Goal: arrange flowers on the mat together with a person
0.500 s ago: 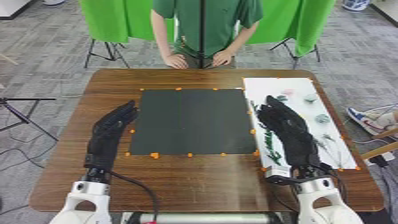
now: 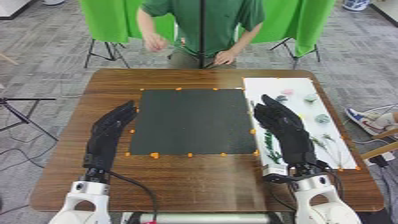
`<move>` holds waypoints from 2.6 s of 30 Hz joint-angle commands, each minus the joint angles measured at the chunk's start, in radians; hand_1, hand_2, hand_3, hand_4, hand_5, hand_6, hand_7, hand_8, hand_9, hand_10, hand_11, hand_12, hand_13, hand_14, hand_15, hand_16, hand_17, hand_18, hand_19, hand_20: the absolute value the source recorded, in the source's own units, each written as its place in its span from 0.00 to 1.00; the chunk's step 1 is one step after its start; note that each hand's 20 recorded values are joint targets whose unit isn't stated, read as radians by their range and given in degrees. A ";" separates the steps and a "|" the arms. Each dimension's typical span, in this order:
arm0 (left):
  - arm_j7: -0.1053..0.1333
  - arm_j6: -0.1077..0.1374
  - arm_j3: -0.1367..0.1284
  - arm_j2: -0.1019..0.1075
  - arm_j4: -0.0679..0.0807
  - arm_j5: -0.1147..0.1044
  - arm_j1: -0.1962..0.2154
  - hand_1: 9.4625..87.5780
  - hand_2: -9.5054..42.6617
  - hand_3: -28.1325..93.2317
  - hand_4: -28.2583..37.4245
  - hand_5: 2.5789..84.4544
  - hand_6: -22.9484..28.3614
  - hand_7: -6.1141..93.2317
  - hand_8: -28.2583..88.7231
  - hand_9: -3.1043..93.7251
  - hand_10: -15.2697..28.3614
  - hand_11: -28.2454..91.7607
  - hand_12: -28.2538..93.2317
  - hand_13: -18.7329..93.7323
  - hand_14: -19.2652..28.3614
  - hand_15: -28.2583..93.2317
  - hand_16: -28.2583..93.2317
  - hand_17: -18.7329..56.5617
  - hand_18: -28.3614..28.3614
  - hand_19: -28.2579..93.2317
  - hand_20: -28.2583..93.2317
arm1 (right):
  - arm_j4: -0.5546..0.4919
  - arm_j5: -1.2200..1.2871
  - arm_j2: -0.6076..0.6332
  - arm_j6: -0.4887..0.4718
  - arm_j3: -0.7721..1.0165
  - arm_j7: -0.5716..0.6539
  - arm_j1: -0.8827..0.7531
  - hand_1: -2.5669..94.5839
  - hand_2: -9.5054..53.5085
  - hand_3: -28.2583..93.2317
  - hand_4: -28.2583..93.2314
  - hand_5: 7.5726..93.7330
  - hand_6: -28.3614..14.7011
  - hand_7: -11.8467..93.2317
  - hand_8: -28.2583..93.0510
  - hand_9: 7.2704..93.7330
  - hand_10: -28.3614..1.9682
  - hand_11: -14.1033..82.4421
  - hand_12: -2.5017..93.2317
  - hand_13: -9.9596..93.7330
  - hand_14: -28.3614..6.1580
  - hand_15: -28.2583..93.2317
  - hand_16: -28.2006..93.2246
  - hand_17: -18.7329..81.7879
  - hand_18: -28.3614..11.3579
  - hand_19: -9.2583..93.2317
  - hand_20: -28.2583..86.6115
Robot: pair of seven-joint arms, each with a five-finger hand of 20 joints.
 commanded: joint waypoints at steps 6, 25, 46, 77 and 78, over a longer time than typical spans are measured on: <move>-0.023 -0.024 -0.008 -0.005 0.004 0.005 0.010 0.21 0.00 0.76 0.17 0.50 0.51 0.17 0.20 0.46 0.62 0.32 0.36 0.43 0.73 0.30 0.27 0.29 0.71 0.27 0.38 | -0.010 -0.004 -0.014 0.003 0.014 0.003 -0.024 0.16 0.09 0.89 0.09 0.37 0.61 0.22 0.16 0.40 0.44 0.19 0.15 0.41 0.40 0.31 0.37 0.35 0.35 0.16 0.47; -0.030 -0.030 -0.020 -0.013 0.013 -0.009 0.004 0.21 0.00 0.76 0.16 0.50 0.50 0.17 0.20 0.46 0.62 0.32 0.36 0.44 0.73 0.30 0.27 0.28 0.71 0.27 0.38 | -0.016 -0.016 -0.021 -0.016 0.021 0.001 -0.035 0.16 0.10 0.89 0.09 0.40 0.61 0.22 0.16 0.41 0.44 0.20 0.15 0.41 0.42 0.31 0.37 0.35 0.35 0.16 0.47; -0.019 -0.007 -0.037 -0.011 -0.001 -0.017 0.036 0.21 0.00 0.76 0.17 0.51 0.50 0.17 0.20 0.46 0.62 0.32 0.36 0.44 0.73 0.30 0.27 0.28 0.71 0.27 0.38 | -0.007 -0.018 -0.016 -0.005 0.001 0.004 -0.024 0.17 0.09 0.88 0.09 0.40 0.60 0.22 0.16 0.41 0.44 0.20 0.16 0.41 0.43 0.32 0.37 0.35 0.35 0.16 0.47; -0.029 -0.001 -0.055 -0.012 -0.003 -0.014 0.034 0.21 0.00 0.76 0.17 0.50 0.50 0.17 0.20 0.46 0.62 0.32 0.36 0.44 0.73 0.30 0.28 0.28 0.71 0.26 0.38 | 0.003 -0.064 -0.007 0.051 -0.016 -0.034 -0.014 0.19 0.00 0.85 0.00 0.37 0.61 0.23 0.16 0.41 0.46 0.20 0.17 0.42 0.46 0.32 0.37 0.35 0.36 0.17 0.48; -0.031 -0.005 -0.054 -0.012 -0.002 -0.014 0.029 0.21 0.00 0.76 0.17 0.50 0.50 0.17 0.20 0.46 0.62 0.32 0.36 0.44 0.73 0.30 0.28 0.28 0.71 0.26 0.38 | 0.002 -0.068 -0.005 0.075 -0.019 -0.040 -0.013 0.19 0.00 0.85 0.00 0.37 0.61 0.23 0.16 0.41 0.46 0.20 0.17 0.42 0.46 0.32 0.37 0.35 0.37 0.17 0.48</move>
